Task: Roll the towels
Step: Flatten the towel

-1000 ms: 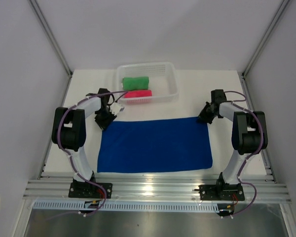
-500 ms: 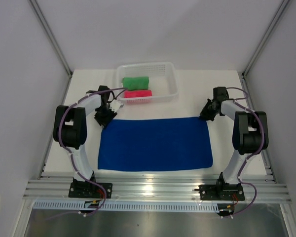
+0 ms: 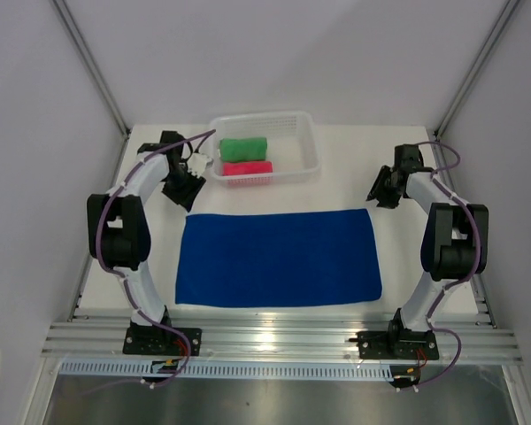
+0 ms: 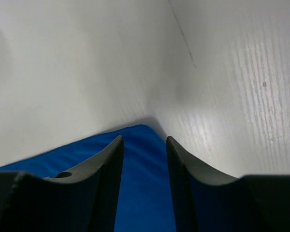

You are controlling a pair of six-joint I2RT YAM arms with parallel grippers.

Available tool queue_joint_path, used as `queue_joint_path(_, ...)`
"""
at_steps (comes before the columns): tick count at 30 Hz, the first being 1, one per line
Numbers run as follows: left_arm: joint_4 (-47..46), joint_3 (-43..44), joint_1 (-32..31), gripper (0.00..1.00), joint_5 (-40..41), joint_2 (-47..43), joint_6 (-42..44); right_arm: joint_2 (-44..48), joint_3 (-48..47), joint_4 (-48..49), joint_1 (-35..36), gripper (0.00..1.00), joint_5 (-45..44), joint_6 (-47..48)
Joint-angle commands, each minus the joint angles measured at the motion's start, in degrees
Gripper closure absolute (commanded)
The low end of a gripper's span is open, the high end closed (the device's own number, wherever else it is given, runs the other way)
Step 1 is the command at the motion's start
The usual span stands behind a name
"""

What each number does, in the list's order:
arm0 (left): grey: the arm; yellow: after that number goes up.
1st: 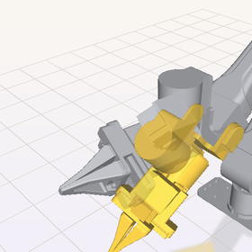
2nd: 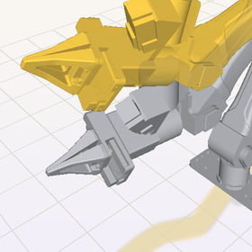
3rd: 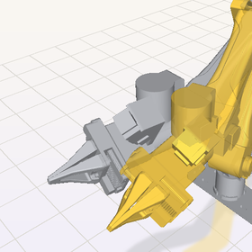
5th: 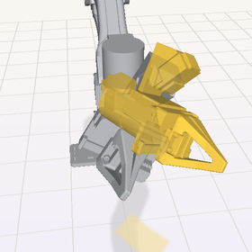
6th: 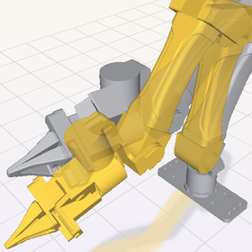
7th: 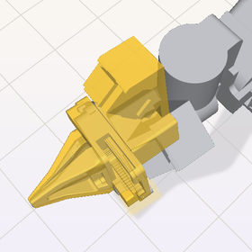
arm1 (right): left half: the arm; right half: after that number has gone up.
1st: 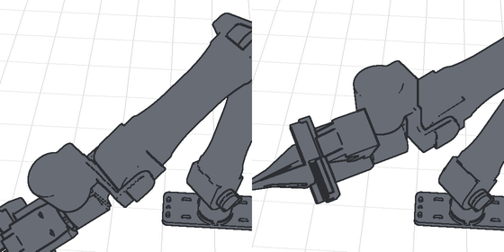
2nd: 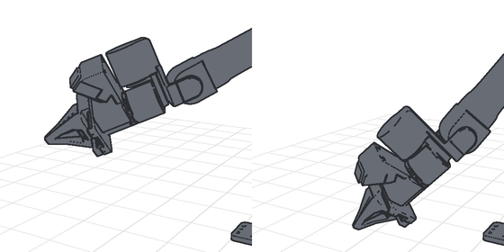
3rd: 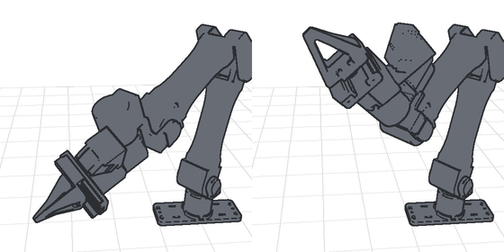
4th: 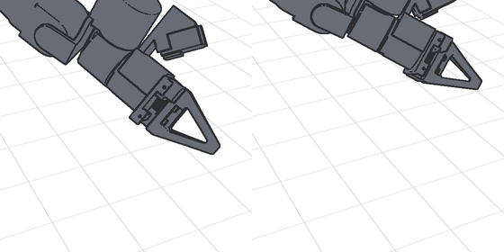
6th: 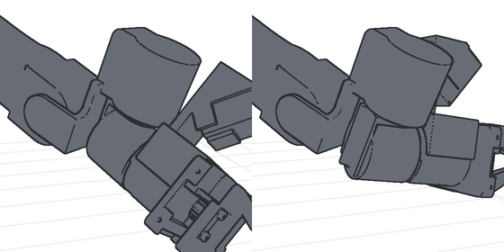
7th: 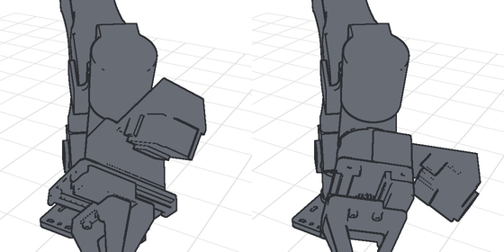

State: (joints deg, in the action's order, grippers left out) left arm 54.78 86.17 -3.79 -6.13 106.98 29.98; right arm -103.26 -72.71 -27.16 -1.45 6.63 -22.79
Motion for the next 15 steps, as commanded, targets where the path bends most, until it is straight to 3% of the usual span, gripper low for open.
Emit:
queue_joint_path(1,3.0,3.1,0.1,0.49,-0.2,4.7,-0.4,-3.4,-1.2,-3.3,-0.2,0.55,-1.9,3.4)
queue_joint_path(15,3.9,6.6,0.0,0.48,4.2,13.6,4.0,-5.0,1.7,-0.6,-0.2,0.59,3.1,4.0)
